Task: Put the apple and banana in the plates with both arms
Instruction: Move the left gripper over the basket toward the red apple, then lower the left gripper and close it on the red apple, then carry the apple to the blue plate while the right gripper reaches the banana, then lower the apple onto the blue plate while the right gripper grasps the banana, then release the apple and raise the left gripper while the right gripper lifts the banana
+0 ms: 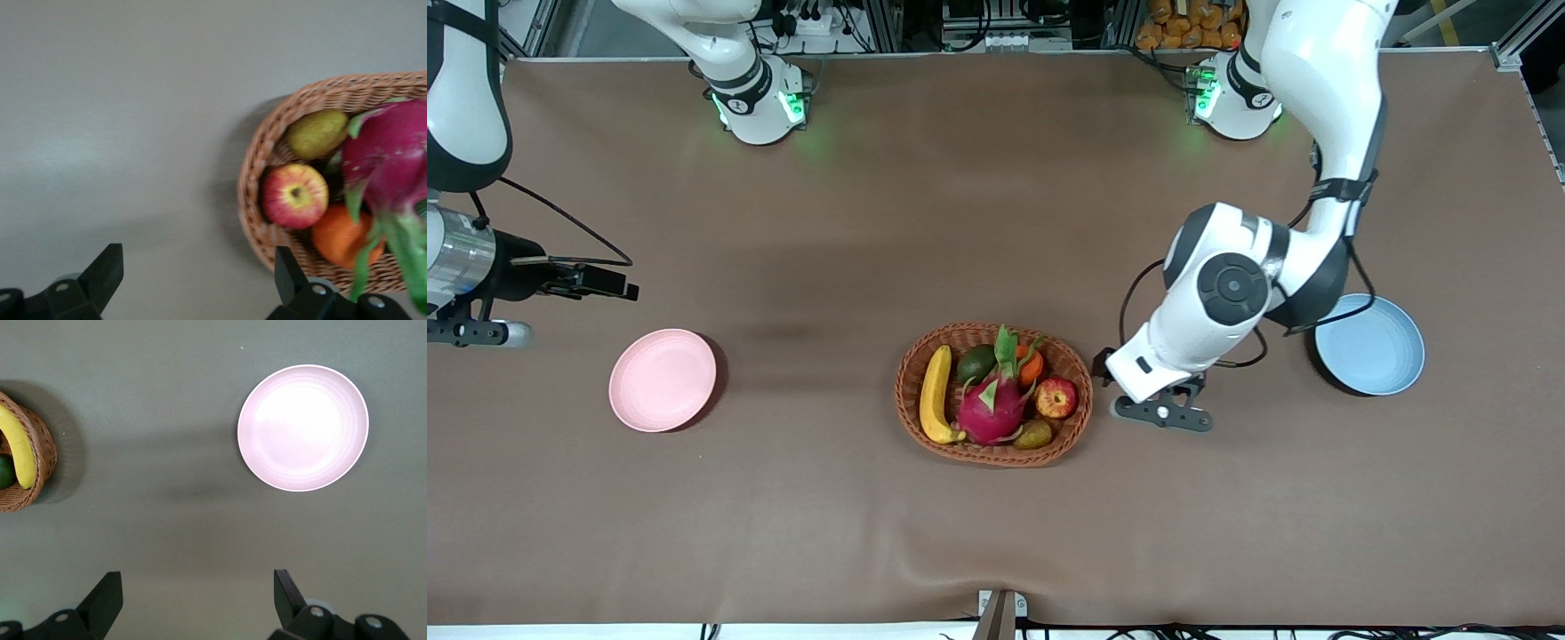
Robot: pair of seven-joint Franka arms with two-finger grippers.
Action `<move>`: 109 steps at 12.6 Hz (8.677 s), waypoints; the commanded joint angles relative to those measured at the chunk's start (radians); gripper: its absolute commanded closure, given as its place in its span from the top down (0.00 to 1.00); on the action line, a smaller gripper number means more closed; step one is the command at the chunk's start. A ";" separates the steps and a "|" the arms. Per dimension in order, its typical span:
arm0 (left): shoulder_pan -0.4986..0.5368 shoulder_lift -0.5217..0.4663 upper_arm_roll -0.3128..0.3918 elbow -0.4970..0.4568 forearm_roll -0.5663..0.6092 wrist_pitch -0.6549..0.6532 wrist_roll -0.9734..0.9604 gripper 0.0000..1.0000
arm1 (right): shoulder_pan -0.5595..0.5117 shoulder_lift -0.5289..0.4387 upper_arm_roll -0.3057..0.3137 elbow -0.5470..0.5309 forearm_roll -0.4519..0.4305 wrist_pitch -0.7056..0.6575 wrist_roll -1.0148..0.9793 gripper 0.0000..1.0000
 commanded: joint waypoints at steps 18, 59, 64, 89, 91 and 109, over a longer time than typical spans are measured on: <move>-0.108 0.191 0.008 0.058 -0.005 0.212 -0.071 0.95 | -0.051 -0.008 0.011 -0.027 0.023 -0.008 -0.024 1.00; 0.097 -0.172 0.011 -0.066 -0.003 -0.188 0.124 0.21 | 0.446 0.389 0.011 0.117 0.063 0.708 0.080 1.00; 0.287 -0.344 0.008 -0.326 -0.002 -0.179 0.361 0.20 | 0.538 0.504 0.008 0.136 -0.012 0.939 0.253 1.00; 0.777 -0.260 0.002 -0.815 0.188 0.551 0.947 0.22 | 0.707 0.707 -0.119 0.286 -0.253 1.028 0.329 0.13; 0.775 -0.260 -0.002 -0.812 0.181 0.551 0.946 0.50 | 0.708 0.707 -0.119 0.286 -0.253 1.029 0.331 0.00; 0.754 -0.291 -0.119 -0.270 0.103 -0.062 0.918 1.00 | 0.708 0.625 -0.122 0.289 -0.259 0.911 0.322 0.00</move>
